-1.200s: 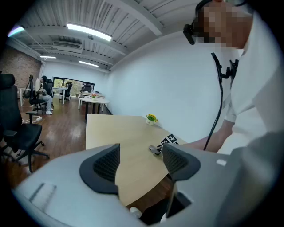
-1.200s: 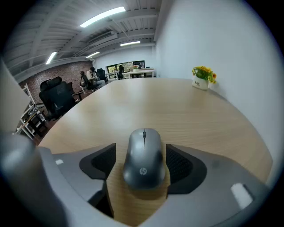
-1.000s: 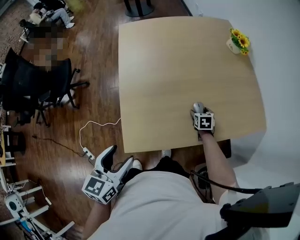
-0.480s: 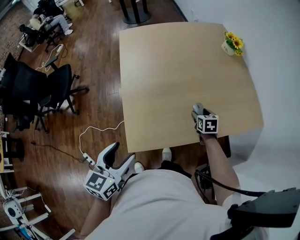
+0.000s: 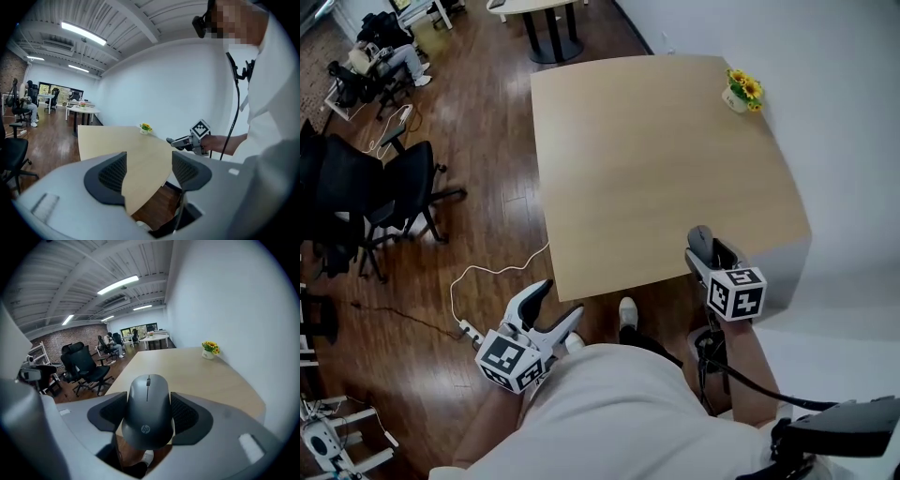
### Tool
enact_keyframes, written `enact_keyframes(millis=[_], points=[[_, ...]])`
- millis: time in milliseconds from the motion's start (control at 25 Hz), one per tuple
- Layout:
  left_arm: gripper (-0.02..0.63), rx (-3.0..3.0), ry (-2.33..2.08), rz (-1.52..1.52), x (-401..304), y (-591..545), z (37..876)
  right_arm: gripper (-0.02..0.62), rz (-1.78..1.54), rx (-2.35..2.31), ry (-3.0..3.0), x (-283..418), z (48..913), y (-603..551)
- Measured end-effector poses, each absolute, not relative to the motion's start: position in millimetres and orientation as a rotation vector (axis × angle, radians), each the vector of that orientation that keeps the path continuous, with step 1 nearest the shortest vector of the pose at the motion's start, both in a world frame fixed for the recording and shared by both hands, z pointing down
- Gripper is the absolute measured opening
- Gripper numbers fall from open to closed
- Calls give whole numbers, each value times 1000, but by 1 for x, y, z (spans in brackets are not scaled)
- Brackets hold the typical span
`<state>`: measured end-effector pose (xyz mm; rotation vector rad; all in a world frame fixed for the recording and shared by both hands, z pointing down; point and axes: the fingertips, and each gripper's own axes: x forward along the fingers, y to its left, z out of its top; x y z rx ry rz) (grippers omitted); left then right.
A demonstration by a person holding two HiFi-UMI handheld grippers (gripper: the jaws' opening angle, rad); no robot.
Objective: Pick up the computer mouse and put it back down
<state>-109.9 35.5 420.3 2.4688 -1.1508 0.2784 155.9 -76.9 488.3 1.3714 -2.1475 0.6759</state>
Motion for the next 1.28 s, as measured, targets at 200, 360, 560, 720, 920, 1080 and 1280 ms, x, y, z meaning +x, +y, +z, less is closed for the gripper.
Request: enact_keyframes(millis=[200,360,560,720,920,1080,1280], points=[[288,2506,-1114,266,-119,52,418,293,613,1398,-2177,146,446,-34],[261,2543,-1091,245,-124,62,412,293,598,1425,-2178,140,432,-12],[273,2577,-1060,238,-131,70,407,293,596,1467,-2166,134,424,7],[281,2577,-1044,241,-135,72,408,293,607,1484,-2158,132,426,13],[281,2575,-1041,253,-140,73,412,293,622,1494,-2150,132,434,10],[281,2540,-1102,214,-146,64,410,294,637,1490,-2137,144,453,-20],[281,2458,-1218,200,-160,60,408,295,649,1474,-2094,157,492,-84]])
